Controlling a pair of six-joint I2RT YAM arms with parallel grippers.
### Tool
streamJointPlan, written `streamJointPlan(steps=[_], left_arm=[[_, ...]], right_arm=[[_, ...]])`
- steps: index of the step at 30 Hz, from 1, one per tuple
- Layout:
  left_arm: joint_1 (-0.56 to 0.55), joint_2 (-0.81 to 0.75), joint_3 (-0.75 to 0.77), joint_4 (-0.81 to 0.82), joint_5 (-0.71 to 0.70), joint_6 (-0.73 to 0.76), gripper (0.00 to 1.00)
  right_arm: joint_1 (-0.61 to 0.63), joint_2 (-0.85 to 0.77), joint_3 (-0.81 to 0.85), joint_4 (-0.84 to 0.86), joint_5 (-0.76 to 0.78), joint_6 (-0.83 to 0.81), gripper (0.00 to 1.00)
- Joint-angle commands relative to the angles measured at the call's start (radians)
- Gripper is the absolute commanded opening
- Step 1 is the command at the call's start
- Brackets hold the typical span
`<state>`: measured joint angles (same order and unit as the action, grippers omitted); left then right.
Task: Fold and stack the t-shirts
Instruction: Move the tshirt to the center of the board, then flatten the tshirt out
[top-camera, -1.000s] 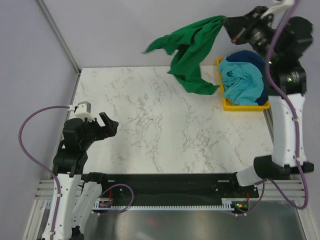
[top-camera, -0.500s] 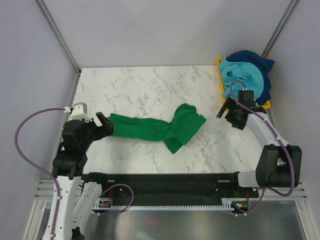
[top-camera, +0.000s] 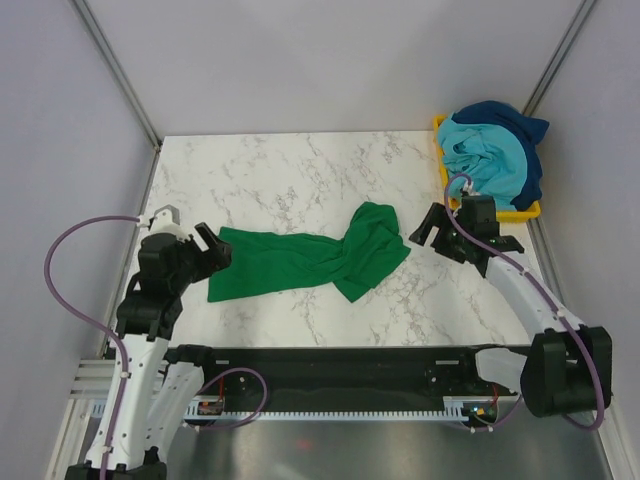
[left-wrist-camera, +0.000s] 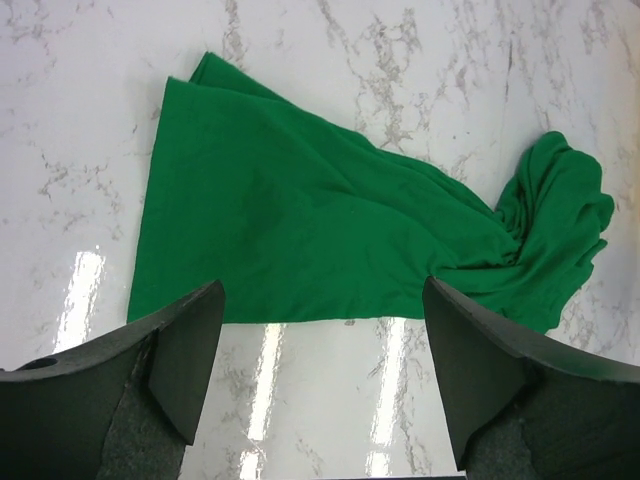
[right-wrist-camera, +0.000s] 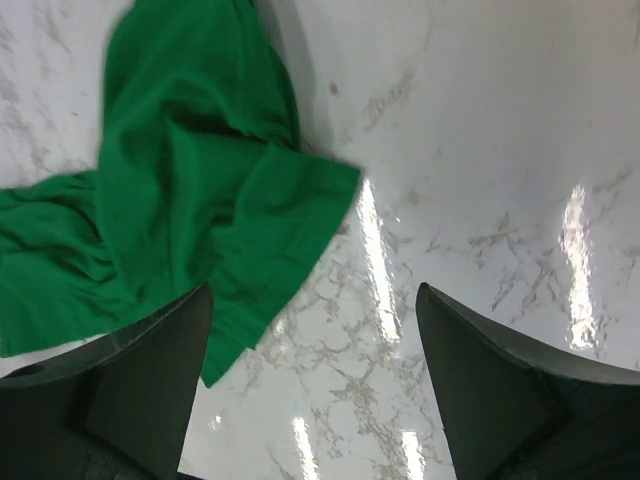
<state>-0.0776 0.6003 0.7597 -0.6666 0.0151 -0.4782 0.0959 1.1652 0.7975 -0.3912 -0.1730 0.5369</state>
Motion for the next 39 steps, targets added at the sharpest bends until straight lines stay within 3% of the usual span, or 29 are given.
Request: streamJointPlan(steps=[1, 9, 13, 18, 21, 24, 32, 39], left_arm=[[-0.001, 0.033, -0.036, -0.008, -0.078, -0.141, 0.87], [-0.001, 0.046, -0.121, 0.009, -0.204, -0.272, 0.87], [-0.001, 0.065, -0.157, 0.024, -0.234, -0.313, 0.85], [-0.001, 0.116, -0.2, 0.027, -0.291, -0.359, 0.83], [-0.001, 0.177, -0.215, 0.027, -0.339, -0.387, 0.81], [-0.001, 0.237, -0.233, 0.03, -0.331, -0.413, 0.8], [-0.001, 0.3, -0.284, 0.065, -0.345, -0.464, 0.8], [-0.001, 0.371, -0.341, 0.143, -0.333, -0.533, 0.76]], right_arm=[[0.001, 0.079, -0.078, 0.115, -0.089, 0.032, 0.89], [0.002, 0.283, -0.061, 0.271, -0.109, 0.026, 0.75], [0.001, 0.379, -0.046, 0.325, -0.114, 0.031, 0.63], [0.002, 0.465, -0.053, 0.383, -0.131, 0.035, 0.58], [0.002, 0.498, -0.052, 0.408, -0.149, 0.026, 0.39], [0.001, 0.504, -0.053, 0.405, -0.157, 0.012, 0.28], [0.002, 0.498, -0.072, 0.416, -0.201, 0.031, 0.17], [0.001, 0.513, -0.066, 0.434, -0.238, 0.043, 0.15]])
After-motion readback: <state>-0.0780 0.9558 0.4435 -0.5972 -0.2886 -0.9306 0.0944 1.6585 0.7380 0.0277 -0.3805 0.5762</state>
